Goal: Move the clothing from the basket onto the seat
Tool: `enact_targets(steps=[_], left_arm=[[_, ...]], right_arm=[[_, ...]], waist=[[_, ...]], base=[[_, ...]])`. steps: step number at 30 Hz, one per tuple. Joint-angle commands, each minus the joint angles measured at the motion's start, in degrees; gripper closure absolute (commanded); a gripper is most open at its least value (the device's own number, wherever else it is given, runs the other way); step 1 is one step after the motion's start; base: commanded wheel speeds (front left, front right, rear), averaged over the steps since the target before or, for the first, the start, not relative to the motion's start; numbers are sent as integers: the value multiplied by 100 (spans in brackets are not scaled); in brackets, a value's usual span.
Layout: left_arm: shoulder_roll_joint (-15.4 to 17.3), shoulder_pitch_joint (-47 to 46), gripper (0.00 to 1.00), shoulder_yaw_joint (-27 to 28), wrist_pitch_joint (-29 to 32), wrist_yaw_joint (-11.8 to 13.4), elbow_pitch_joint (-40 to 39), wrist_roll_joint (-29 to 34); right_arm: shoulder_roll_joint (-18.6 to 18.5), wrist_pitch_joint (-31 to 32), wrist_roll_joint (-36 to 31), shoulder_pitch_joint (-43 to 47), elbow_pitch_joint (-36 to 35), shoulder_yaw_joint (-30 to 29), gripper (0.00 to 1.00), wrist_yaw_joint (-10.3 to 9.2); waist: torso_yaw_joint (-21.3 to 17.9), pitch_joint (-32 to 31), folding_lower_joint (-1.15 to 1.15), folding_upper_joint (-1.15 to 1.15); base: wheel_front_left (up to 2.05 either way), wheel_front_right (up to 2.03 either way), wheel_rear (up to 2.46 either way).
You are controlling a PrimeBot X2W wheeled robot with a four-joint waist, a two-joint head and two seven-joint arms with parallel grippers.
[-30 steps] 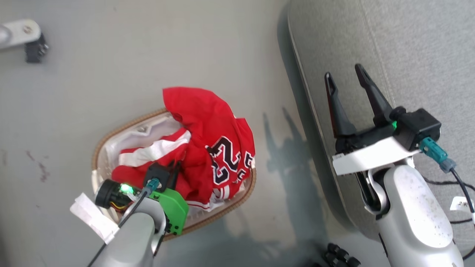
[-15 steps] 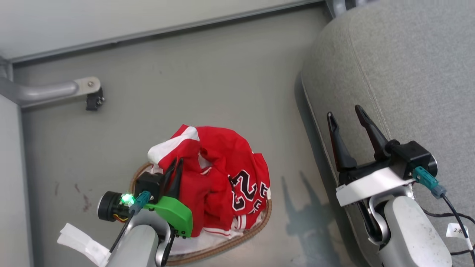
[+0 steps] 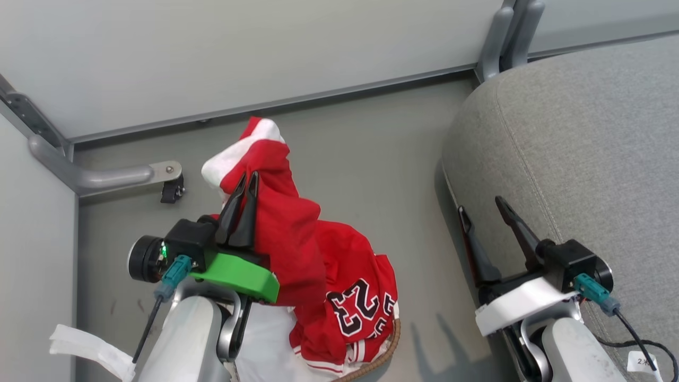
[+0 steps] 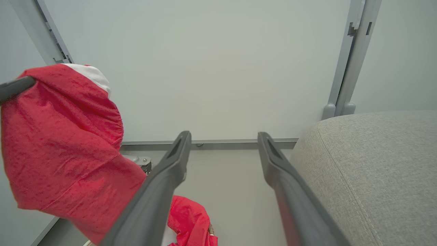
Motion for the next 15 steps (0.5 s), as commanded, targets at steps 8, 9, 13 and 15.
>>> enact_targets(steps=[8,9,13,15], left_arm=[[2,-244,100,-132,-4,6,-594,-317],[2,-287,100,-168,-4,10,-651,-357],[3,-419,100,-343,-5,49,-777,-454],[3,-466,100,-444,-4,70,-827,-501]], right_arm=[[-21,-13,-149,317,128,263,0,-4],[-21,-14,-209,339,157,327,0,-4],[-25,-13,-450,401,291,693,0,-4],[-63,-14,-520,373,396,1005,0,-4]], waist=[[70,-352,1,0],[97,-364,1,0],[207,-405,1,0],[263,-427,1,0]], base=[[0,0,0],[0,0,0],[0,0,0],[0,0,0]])
